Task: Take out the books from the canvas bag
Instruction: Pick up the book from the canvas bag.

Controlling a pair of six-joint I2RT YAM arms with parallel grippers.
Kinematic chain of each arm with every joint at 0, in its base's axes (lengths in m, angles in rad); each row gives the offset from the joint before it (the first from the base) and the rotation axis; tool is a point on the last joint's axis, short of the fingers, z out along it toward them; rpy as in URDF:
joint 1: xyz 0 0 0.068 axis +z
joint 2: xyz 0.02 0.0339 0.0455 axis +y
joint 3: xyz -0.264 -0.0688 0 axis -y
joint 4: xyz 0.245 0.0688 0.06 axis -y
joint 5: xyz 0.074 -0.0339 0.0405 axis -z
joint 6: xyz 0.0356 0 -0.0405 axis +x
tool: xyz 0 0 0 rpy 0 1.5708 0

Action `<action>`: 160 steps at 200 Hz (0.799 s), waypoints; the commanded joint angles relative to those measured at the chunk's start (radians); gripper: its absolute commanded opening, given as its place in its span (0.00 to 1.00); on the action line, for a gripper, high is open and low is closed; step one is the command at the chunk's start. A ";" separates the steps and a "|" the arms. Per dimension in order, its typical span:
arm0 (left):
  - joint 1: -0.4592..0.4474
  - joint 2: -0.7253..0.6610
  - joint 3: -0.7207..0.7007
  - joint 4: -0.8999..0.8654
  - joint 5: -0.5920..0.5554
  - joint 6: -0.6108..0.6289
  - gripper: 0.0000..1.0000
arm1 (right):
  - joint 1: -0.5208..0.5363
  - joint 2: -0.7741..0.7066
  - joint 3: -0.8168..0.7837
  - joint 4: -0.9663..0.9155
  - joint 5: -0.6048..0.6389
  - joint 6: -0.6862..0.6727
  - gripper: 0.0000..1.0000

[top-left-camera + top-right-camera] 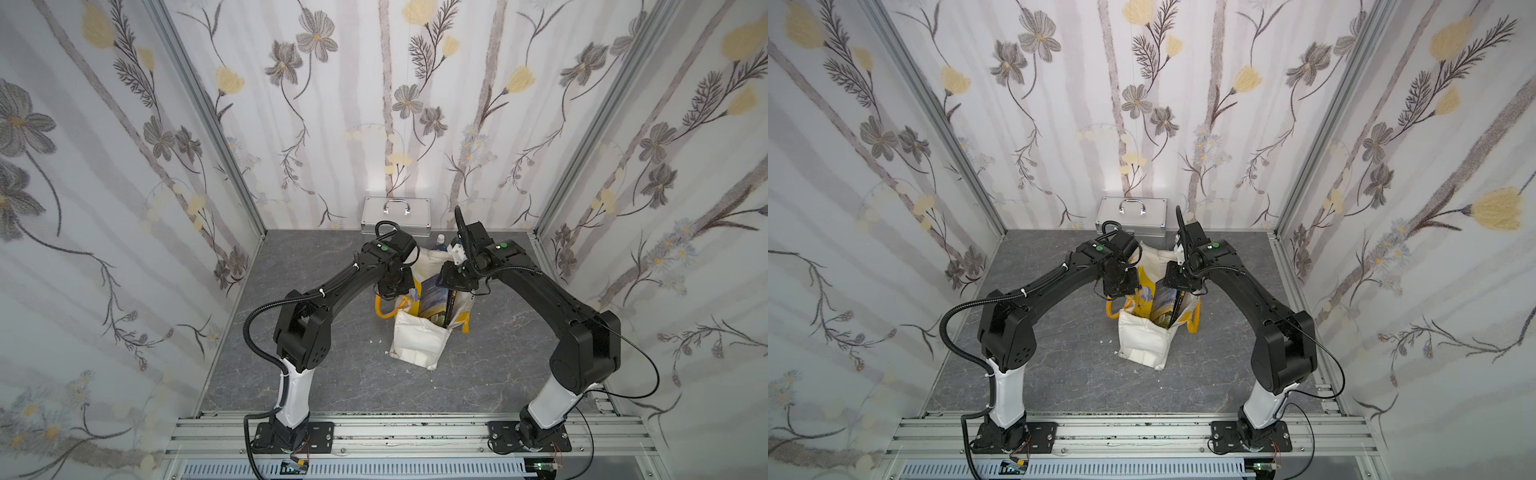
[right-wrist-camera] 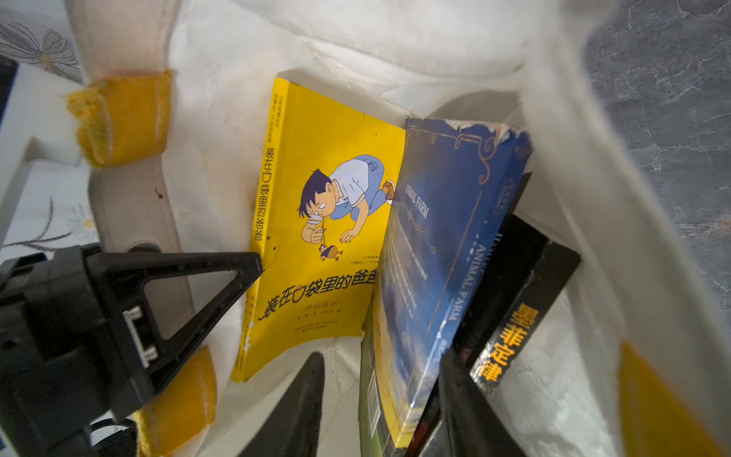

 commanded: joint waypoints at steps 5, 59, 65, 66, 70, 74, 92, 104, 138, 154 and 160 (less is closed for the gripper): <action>-0.001 0.003 -0.008 -0.012 0.016 0.015 0.17 | 0.004 0.042 0.022 0.032 -0.002 0.009 0.43; 0.000 0.003 -0.008 -0.011 0.027 0.021 0.17 | 0.003 0.090 0.030 -0.006 0.039 0.010 0.41; -0.001 0.002 -0.007 -0.012 0.027 0.021 0.17 | 0.004 0.081 0.029 -0.007 0.049 0.012 0.42; 0.000 0.002 -0.008 -0.012 0.027 0.021 0.17 | 0.004 0.079 0.028 -0.008 0.050 0.013 0.42; 0.000 0.002 -0.010 -0.012 0.025 0.021 0.17 | 0.004 0.073 0.027 -0.009 0.057 0.014 0.42; 0.000 0.000 -0.011 -0.012 0.025 0.021 0.17 | 0.002 0.070 0.025 -0.011 0.061 0.016 0.43; 0.000 -0.003 -0.018 -0.008 0.025 0.019 0.17 | -0.002 0.066 0.027 -0.027 0.068 0.017 0.46; 0.002 -0.005 -0.020 -0.007 0.026 0.020 0.17 | -0.002 0.067 0.027 -0.034 0.072 0.015 0.48; 0.002 -0.007 -0.023 -0.005 0.026 0.023 0.17 | -0.005 0.067 0.026 -0.041 0.087 0.015 0.52; 0.003 -0.010 -0.028 -0.005 0.025 0.022 0.17 | -0.005 0.067 0.030 -0.054 0.092 0.015 0.55; 0.003 -0.011 -0.030 -0.005 0.025 0.023 0.17 | -0.005 0.067 0.032 -0.057 0.094 0.015 0.57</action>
